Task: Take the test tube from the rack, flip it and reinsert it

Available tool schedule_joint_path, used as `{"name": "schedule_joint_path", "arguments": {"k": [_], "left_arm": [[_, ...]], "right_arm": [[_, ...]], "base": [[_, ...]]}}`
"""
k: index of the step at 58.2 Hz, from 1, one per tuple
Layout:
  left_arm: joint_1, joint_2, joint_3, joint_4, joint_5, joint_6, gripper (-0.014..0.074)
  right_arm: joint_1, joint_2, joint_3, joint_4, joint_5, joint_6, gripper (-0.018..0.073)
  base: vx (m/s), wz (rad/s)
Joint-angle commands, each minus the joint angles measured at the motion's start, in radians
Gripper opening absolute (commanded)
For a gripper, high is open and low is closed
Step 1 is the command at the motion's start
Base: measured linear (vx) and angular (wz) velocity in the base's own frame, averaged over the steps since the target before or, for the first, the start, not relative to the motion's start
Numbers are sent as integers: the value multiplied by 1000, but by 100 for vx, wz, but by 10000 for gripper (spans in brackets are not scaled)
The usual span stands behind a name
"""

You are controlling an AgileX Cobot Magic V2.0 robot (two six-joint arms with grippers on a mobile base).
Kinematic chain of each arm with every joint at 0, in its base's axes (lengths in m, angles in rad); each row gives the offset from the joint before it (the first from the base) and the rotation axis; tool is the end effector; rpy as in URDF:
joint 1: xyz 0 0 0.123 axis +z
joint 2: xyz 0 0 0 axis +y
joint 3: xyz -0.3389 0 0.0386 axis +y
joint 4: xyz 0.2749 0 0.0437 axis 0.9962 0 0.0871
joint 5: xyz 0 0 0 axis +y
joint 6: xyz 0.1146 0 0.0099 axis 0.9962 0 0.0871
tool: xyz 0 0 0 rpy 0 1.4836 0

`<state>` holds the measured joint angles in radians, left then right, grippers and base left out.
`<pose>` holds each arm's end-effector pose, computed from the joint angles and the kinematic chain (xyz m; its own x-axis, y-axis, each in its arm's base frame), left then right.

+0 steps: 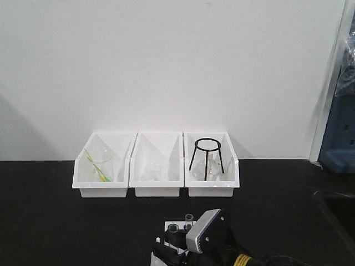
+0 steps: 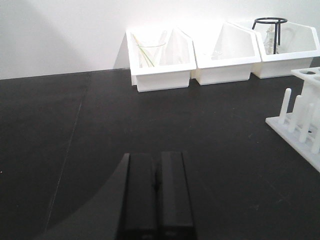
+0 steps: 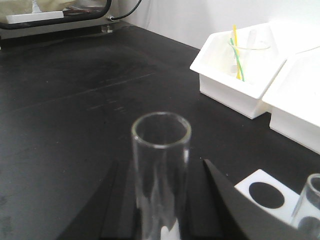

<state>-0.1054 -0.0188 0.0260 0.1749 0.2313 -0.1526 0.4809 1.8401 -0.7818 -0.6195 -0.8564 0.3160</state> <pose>0.0495 -0.0006 0.1799 -0.1453 0.0332 -0.9888 0.0685 0.9974 0.0234 0.3324 0.2303 0.1989 -0.0936 -0.1713 -0.9808 -0.8127 0.5822 -0.0241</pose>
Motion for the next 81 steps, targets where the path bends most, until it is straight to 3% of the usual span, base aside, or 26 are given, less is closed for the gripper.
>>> {"name": "schedule_joint_path", "arguments": {"k": [1, 15, 26, 35, 40, 46, 57, 81], "left_arm": [[0, -8, -4, -2, -80, -9, -6], [0, -8, -4, -2, -80, -9, -6], [0, -8, -4, -2, -80, -9, -6], [0, -8, -4, -2, -80, -9, -6], [0, -8, -4, -2, -80, -9, -6], [0, -8, -4, -2, -80, -9, -6], [0, -8, -4, -2, -80, -9, -6], [0, -8, -4, -2, -80, -9, -6]], "right_arm": [[-1, -39, -26, 13, -91, -1, 205], [-1, -43, -26, 17, -117, 0, 465], [-2, -133, -26, 17, -86, 40, 515], [-2, -319, -23, 6, 74, 98, 414], [-2, -446, -23, -30, 225, 128, 254], [-2, -604, -19, -102, 462, 218, -15], [-2, -895, 151, -227, 590, 349, -13], [-2, -1241, 467, -252, 610, 351, -11]], "base": [[0, 0], [0, 0], [0, 0], [0, 0], [0, 0], [0, 0], [0, 0], [0, 0]]}}
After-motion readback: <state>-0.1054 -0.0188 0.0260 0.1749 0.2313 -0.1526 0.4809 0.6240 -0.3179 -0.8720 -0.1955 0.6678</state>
